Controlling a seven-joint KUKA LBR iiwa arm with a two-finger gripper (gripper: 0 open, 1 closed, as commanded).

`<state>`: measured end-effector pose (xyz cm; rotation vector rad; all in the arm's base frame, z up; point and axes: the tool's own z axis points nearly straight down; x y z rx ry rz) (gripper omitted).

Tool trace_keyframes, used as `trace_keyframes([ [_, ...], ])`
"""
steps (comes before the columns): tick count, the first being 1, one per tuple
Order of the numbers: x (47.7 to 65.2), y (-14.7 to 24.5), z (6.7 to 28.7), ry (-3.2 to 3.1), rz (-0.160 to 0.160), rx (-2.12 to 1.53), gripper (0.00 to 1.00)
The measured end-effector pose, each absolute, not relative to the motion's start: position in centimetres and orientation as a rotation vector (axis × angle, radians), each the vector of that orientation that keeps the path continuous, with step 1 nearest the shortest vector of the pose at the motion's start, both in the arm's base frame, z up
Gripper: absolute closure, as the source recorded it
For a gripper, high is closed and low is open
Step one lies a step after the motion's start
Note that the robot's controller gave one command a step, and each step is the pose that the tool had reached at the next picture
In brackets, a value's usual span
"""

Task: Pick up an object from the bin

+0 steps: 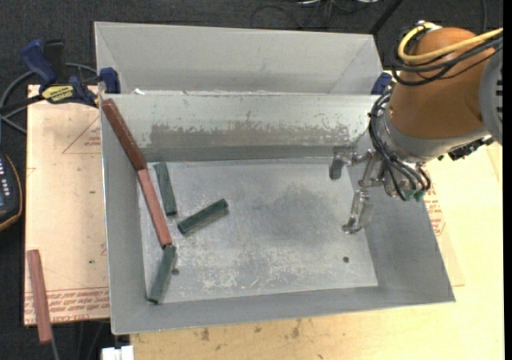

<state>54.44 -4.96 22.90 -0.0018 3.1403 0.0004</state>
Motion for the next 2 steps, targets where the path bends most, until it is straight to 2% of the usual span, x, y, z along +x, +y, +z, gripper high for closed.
trace_keyframes([
  [1,62.9,-13.0,26.6,3.118,-0.005,-0.318,0.0],
  [2,65.5,-15.1,22.5,3.085,-0.001,-0.582,0.0],
])
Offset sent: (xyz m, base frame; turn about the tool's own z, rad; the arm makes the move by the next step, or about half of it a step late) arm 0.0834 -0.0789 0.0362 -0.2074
